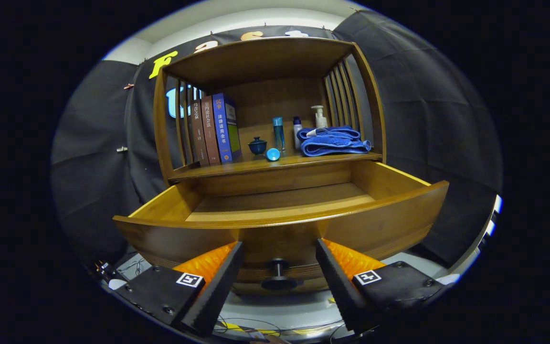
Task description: Pull open the drawer, take out the items inside it, and place them on the countertop above the cabinet.
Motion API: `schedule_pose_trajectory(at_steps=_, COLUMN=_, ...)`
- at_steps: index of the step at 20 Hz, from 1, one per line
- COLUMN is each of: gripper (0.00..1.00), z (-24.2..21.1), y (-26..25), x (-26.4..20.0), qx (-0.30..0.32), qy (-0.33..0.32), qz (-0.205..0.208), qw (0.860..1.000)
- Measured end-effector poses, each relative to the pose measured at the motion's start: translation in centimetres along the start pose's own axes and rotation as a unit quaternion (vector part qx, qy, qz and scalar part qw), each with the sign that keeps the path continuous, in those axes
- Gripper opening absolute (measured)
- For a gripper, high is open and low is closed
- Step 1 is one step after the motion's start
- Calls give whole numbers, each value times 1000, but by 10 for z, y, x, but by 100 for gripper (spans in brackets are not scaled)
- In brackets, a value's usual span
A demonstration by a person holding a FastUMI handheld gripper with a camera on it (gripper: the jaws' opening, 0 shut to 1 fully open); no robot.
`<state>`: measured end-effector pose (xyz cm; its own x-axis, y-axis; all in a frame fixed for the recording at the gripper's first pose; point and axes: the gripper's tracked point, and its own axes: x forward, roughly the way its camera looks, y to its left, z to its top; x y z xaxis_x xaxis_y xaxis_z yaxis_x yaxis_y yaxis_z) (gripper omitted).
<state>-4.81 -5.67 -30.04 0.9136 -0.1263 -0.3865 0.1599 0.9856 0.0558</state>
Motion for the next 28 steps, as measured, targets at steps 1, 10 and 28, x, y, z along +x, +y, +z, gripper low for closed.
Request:
schedule_pose_trajectory(at_steps=1, gripper=99, z=1, y=1, x=3, qx=0, qy=0, qz=0, qw=1000)
schedule_pose_trajectory(at_steps=10, gripper=99, z=27, y=3, x=78, qx=21, qy=-2, qz=8, qw=1000)
schedule_pose_trajectory(at_steps=28, gripper=99, z=48, y=5, x=173, qx=22, qy=-1, qz=6, qw=1000)
